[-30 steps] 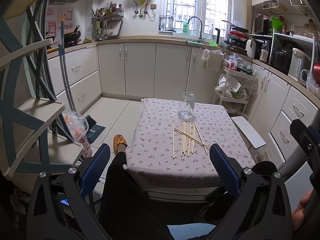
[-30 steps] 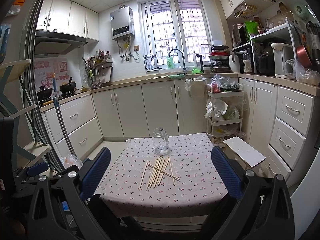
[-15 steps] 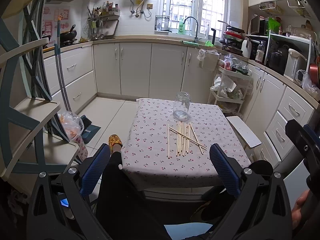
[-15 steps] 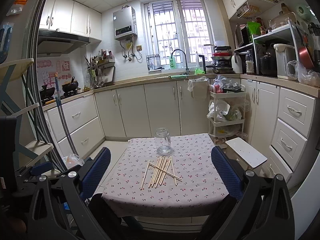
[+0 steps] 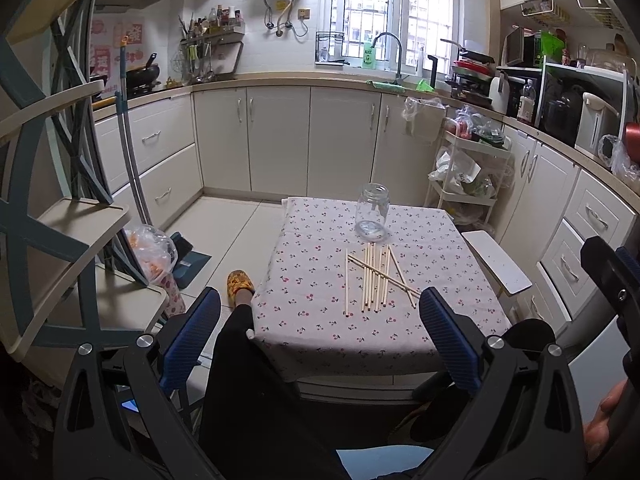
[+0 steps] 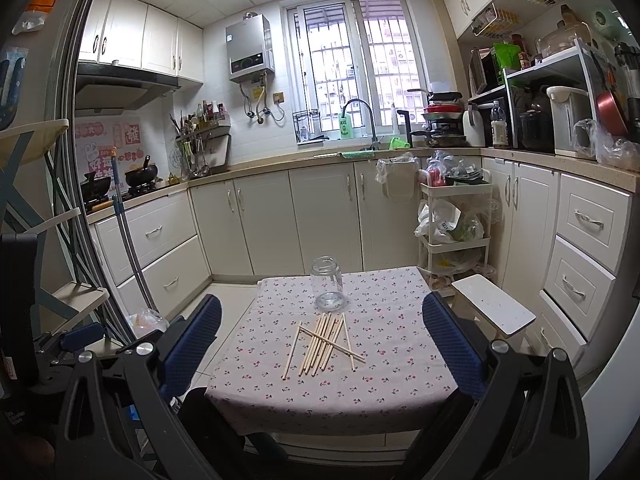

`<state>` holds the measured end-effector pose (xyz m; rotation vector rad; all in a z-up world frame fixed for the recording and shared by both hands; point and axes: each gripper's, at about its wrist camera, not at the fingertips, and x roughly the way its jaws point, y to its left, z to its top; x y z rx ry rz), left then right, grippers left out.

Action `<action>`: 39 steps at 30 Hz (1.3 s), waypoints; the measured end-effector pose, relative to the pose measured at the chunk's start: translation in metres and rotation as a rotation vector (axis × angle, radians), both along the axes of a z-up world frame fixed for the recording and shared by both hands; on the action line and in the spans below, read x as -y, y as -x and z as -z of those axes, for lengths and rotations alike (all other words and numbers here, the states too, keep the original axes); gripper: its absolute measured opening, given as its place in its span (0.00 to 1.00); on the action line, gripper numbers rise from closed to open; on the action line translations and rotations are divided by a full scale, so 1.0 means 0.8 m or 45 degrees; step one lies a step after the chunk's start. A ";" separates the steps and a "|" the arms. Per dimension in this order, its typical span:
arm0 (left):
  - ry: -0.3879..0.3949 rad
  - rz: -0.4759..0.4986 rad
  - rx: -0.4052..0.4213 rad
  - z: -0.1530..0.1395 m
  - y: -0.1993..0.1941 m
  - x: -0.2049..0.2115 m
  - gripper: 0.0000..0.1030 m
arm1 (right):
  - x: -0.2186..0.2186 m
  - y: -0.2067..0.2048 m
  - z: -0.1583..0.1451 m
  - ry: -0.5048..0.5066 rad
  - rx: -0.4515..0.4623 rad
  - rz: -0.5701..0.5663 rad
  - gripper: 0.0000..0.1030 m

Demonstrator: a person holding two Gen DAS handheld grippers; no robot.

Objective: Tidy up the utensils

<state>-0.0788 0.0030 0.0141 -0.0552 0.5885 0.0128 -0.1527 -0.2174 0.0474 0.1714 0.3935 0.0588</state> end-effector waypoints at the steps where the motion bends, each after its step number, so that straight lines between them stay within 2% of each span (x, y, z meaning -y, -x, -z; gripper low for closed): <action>1: 0.000 0.000 0.001 0.000 0.000 0.000 0.93 | 0.000 0.000 0.001 0.000 0.000 0.001 0.94; 30: 0.001 0.004 -0.015 0.008 -0.003 0.002 0.93 | -0.001 0.000 0.007 -0.005 -0.009 -0.001 0.94; 39: 0.000 0.004 -0.046 0.018 -0.013 0.001 0.93 | -0.003 -0.006 0.022 -0.015 -0.048 -0.001 0.94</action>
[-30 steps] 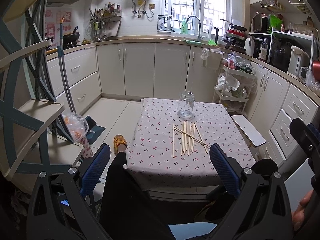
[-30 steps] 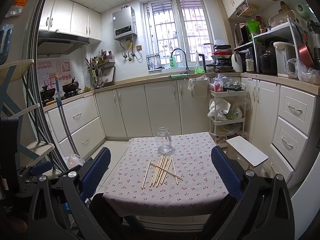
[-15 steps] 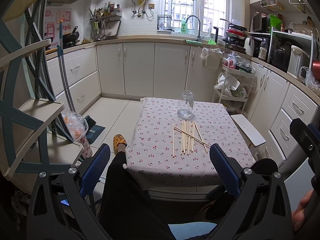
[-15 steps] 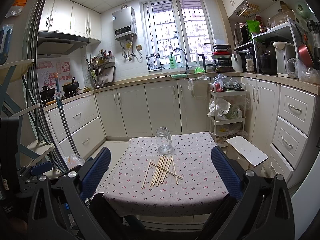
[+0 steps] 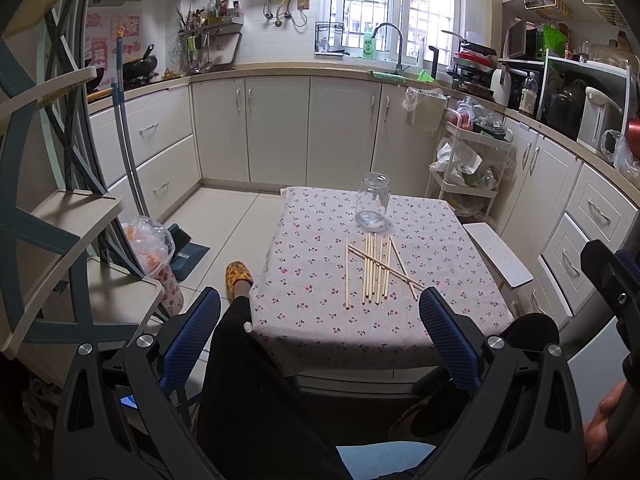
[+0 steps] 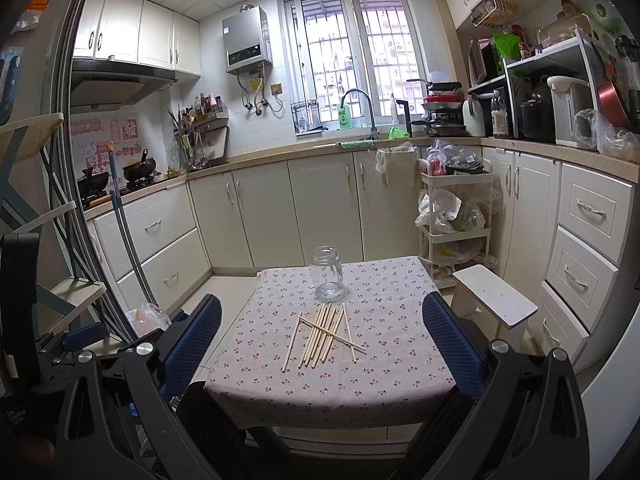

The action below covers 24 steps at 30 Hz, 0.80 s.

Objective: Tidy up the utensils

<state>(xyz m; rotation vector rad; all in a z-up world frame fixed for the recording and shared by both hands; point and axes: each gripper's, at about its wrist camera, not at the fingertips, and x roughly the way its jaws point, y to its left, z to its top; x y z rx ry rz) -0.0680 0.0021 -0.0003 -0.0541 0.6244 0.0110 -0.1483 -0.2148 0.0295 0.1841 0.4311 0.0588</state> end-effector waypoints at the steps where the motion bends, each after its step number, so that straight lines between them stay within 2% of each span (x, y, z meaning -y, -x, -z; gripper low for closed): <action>1: -0.001 0.000 -0.005 0.002 -0.002 0.000 0.93 | -0.001 -0.002 0.003 0.000 -0.007 0.000 0.94; 9: -0.019 0.003 -0.085 0.028 -0.032 0.004 0.93 | 0.003 -0.028 0.023 -0.005 -0.081 0.005 0.94; 16: -0.054 0.010 -0.175 0.061 -0.078 0.012 0.93 | 0.010 -0.070 0.054 -0.023 -0.180 0.009 0.94; 19: -0.057 0.001 -0.178 0.071 -0.097 0.015 0.93 | 0.013 -0.087 0.064 -0.016 -0.204 0.011 0.94; 24: -0.003 0.003 -0.227 0.095 -0.141 0.013 0.93 | 0.018 -0.130 0.090 -0.004 -0.265 0.011 0.94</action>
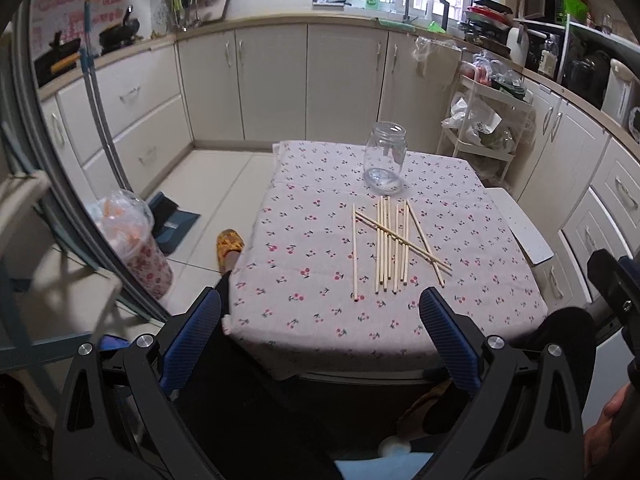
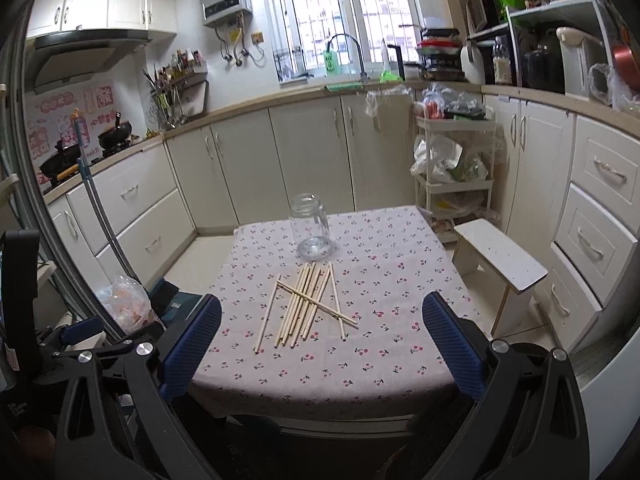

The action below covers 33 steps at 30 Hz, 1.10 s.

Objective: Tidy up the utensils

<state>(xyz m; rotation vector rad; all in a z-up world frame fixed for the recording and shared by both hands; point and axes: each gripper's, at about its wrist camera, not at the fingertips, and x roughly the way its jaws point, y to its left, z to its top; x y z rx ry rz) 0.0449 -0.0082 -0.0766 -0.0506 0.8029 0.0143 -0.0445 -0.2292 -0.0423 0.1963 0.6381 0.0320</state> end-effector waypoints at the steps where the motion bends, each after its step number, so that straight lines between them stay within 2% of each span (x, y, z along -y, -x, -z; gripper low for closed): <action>1: 0.005 -0.006 -0.011 0.006 -0.010 0.000 0.93 | 0.001 -0.008 0.005 0.008 -0.013 -0.002 0.94; 9: 0.125 -0.008 -0.130 0.059 -0.093 -0.010 0.93 | 0.021 -0.116 0.072 0.024 -0.172 -0.062 0.94; 10: 0.131 -0.010 -0.142 0.066 -0.104 -0.008 0.93 | 0.020 -0.128 0.081 0.025 -0.194 -0.073 0.90; 11: 0.132 -0.014 -0.152 0.073 -0.116 -0.006 0.93 | 0.020 -0.145 0.092 0.028 -0.228 -0.093 0.79; 16: 0.191 -0.019 -0.239 0.110 -0.167 0.003 0.93 | 0.012 -0.220 0.154 0.067 -0.392 -0.177 0.55; 21: 0.162 -0.038 -0.262 0.136 -0.206 0.013 0.93 | -0.013 -0.255 0.192 0.090 -0.483 -0.305 0.52; 24: 0.141 -0.051 -0.266 0.147 -0.222 0.014 0.93 | -0.033 -0.263 0.202 0.167 -0.495 -0.406 0.50; 28: 0.115 -0.056 -0.280 0.160 -0.240 0.013 0.93 | -0.049 -0.275 0.220 0.233 -0.530 -0.514 0.31; 33: 0.107 -0.065 -0.297 0.170 -0.255 0.012 0.93 | -0.069 -0.285 0.243 0.300 -0.569 -0.644 0.20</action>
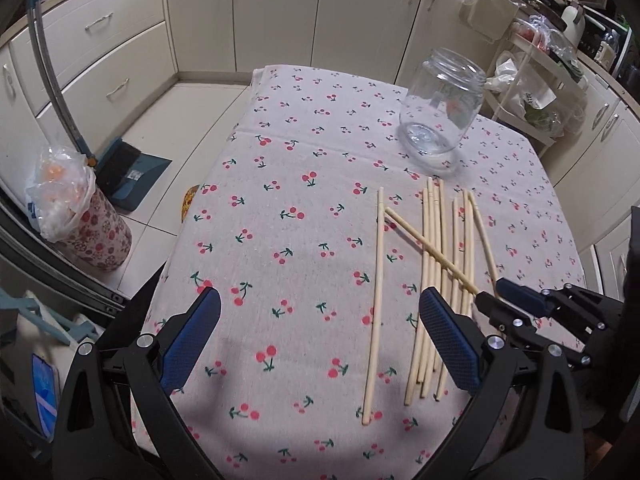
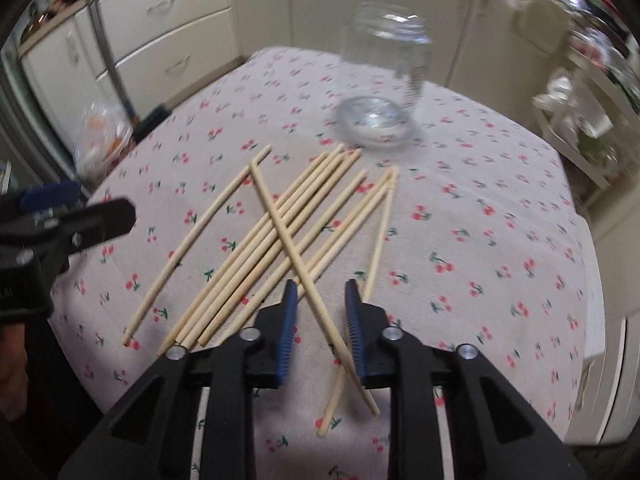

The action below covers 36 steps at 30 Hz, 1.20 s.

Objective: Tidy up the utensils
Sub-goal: 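Lower the right tool onto the wooden sticks and grasp one stick, then grasp a wooden stick with the left tool while the right tool holds its stick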

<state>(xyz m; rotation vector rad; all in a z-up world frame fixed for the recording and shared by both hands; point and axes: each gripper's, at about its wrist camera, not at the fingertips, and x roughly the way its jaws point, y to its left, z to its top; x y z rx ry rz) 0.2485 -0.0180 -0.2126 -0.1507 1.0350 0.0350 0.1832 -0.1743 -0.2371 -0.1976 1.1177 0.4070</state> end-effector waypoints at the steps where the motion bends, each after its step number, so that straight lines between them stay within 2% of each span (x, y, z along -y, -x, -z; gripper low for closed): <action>1: -0.003 0.000 -0.005 0.003 -0.002 0.000 0.93 | -0.003 -0.001 0.003 0.004 -0.003 -0.019 0.19; 3: -0.012 0.005 -0.014 0.008 -0.006 0.002 0.93 | -0.005 -0.004 0.004 -0.021 0.003 -0.043 0.16; 4: -0.017 0.008 -0.018 0.011 -0.008 0.004 0.93 | -0.005 -0.007 0.005 -0.015 0.005 -0.040 0.09; 5: -0.023 0.012 -0.023 0.015 -0.011 0.005 0.93 | -0.002 -0.009 0.005 -0.025 0.006 -0.022 0.06; 12: -0.073 0.048 -0.028 0.035 -0.037 0.025 0.93 | 0.072 -0.025 -0.002 -0.365 -0.071 0.309 0.06; 16: -0.111 0.055 -0.019 0.044 -0.061 0.036 0.87 | 0.114 -0.027 0.003 -0.463 -0.091 0.462 0.06; 20: -0.154 0.060 -0.027 0.055 -0.082 0.046 0.78 | 0.119 -0.027 0.019 -0.470 -0.127 0.503 0.06; 25: -0.188 0.055 -0.025 0.062 -0.093 0.057 0.77 | 0.113 -0.024 0.025 -0.460 -0.118 0.498 0.06; 29: -0.193 0.038 0.006 0.062 -0.090 0.059 0.72 | 0.118 -0.023 0.030 -0.450 -0.122 0.501 0.06; 34: -0.194 0.047 0.051 0.060 -0.086 0.070 0.54 | 0.118 -0.024 0.029 -0.408 -0.099 0.502 0.06; 36: -0.192 0.075 0.070 0.058 -0.085 0.076 0.40 | 0.114 -0.025 0.029 -0.382 -0.078 0.488 0.06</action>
